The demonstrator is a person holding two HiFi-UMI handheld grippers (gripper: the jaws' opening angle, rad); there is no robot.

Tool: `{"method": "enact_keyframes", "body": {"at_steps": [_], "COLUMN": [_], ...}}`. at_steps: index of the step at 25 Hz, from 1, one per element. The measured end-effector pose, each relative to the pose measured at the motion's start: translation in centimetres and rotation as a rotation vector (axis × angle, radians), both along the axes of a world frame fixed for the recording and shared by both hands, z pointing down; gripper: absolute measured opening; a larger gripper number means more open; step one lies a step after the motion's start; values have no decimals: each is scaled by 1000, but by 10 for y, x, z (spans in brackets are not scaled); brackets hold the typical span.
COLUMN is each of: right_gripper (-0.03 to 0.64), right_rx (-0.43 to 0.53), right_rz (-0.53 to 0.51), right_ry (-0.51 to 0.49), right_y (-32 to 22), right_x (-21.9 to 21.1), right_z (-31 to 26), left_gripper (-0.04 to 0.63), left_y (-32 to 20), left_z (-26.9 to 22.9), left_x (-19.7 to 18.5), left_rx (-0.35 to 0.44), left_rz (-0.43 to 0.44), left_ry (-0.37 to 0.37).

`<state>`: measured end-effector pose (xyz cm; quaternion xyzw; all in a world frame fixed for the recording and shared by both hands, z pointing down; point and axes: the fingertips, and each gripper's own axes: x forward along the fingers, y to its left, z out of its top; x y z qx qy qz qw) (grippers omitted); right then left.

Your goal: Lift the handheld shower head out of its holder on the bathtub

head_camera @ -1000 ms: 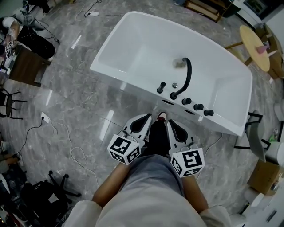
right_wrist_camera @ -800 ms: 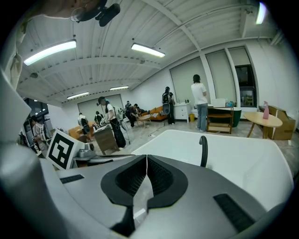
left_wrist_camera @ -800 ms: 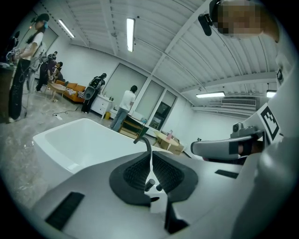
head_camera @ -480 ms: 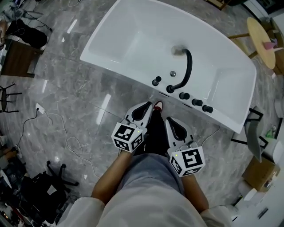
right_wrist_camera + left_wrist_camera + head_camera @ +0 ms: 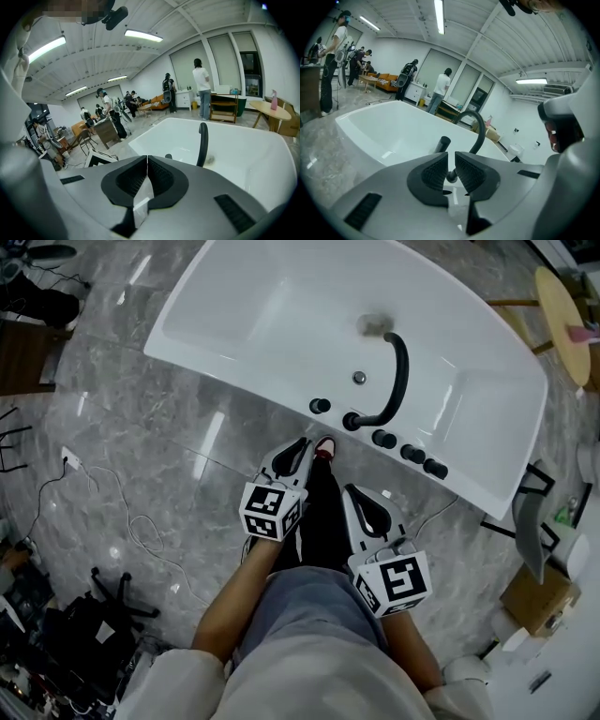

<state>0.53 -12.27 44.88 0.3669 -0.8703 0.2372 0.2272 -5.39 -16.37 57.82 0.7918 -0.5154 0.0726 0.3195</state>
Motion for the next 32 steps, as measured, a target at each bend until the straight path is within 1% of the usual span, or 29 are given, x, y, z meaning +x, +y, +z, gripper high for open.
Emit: {"method": "enact_keyframes", "body": {"at_steps": [2,5,6,8,10,12,13,17,22,27,32], "right_gripper": [20,20,20,20,20,20,20,20,20,20,20], "right_rx": [-11,-35,-42,-57,-75,-91,-99,-130,-162,-179,-187], "right_rz": [-8,-14,-18,-26,-31,-34,-36,-47,-60,-68,-70], "right_ry": [3,8,11,17,24,32,34,46,57,59,57], "right_y": [-6,-12,-13,-17,-21,-24,-26,-29,-34,-42,-47], "right_x": [-1,1,2,3,5,7,9,16,20,23,26], "right_z": [6,16,18,24,32,40,43,58,71,80,86], "left_gripper": [53,63,84,108,158,163,182,184,184,184,184], "left_y": [-8,-17,-20,-27,-35,-44,-48,-61,-73,-80,-85], "left_z": [17,40,47,61,76,91,98,119,140,158,165], "left_x": [2,10,13,16,16,17,18,23,26,32,33], "left_rx": [-14,-39,-48,-61,-58,-52,-57,-87,-112,-139,-136], "left_rz": [1,9,11,11,-4,-11,-8,-8,-33,-37,-51], "left_ry": [-20,-35,-44,-77,-127,-158,-166,-187,-189,-193,-222]}}
